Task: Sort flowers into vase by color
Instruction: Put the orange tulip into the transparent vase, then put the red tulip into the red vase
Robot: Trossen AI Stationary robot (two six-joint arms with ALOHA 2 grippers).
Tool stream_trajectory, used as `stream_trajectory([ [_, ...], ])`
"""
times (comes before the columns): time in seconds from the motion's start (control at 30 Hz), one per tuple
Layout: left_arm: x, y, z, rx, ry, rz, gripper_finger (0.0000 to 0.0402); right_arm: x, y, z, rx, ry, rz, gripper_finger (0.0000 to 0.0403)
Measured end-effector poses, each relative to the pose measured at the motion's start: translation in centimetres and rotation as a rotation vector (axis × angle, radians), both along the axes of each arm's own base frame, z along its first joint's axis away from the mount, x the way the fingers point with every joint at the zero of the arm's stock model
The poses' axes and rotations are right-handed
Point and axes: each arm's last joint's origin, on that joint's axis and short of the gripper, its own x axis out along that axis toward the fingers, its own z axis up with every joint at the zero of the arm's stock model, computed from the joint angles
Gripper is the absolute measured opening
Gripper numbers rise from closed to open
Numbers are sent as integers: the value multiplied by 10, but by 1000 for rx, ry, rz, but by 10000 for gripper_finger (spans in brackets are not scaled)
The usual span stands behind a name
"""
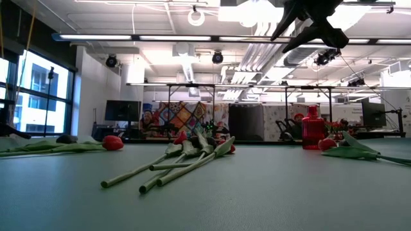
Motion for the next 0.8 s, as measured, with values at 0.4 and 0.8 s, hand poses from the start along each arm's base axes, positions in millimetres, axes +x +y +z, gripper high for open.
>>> stream_trajectory([
  [0.4,-9,5,-3,-79,162,-26,213,3,0,-4,-19,28,17,195],
  [0.8,-6,-9,18,-269,255,-268,204,22,10,-31,10,186,118,238],
])
